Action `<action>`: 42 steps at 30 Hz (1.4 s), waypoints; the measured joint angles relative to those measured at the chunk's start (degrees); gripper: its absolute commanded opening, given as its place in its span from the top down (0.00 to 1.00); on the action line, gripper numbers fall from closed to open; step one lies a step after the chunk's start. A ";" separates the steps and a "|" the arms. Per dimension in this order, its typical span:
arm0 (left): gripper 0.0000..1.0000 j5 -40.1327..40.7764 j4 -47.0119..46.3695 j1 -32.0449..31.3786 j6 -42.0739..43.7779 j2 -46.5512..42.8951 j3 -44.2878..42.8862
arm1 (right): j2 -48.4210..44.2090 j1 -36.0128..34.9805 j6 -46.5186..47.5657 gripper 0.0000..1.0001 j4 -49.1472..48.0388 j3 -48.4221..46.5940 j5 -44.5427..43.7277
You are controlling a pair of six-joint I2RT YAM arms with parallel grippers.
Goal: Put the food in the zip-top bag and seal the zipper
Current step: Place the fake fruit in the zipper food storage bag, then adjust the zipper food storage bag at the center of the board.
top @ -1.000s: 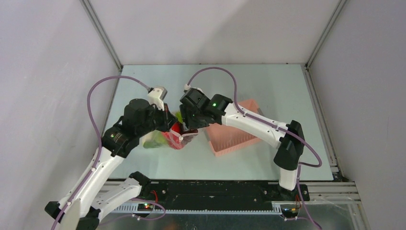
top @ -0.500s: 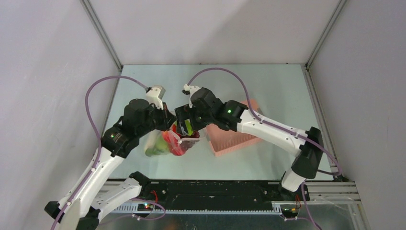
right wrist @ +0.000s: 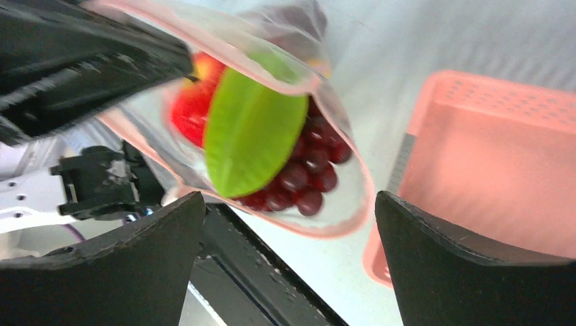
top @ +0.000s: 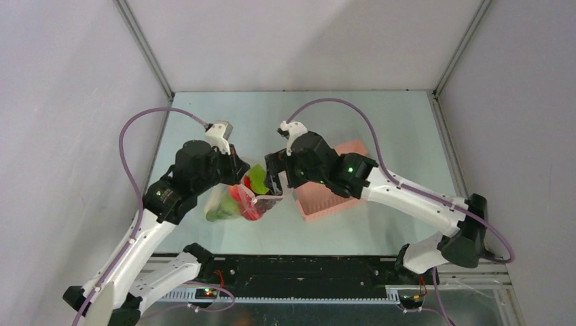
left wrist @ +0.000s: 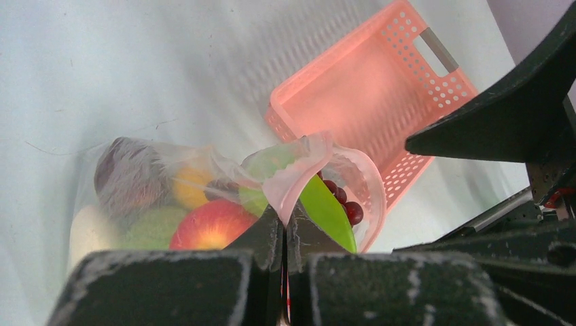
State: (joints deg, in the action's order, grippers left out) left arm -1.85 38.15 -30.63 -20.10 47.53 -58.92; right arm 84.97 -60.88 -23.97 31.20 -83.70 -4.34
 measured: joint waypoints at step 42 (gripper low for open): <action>0.94 0.74 1.88 0.42 -2.12 0.94 -6.67 | 2.54 1.73 -5.95 1.00 -5.49 -5.14 -0.37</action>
State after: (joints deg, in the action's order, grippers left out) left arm -1.10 40.03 -30.22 -22.22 48.47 -65.58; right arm 87.50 -59.16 -29.91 25.71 -88.84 -4.71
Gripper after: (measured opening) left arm 0.074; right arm 0.010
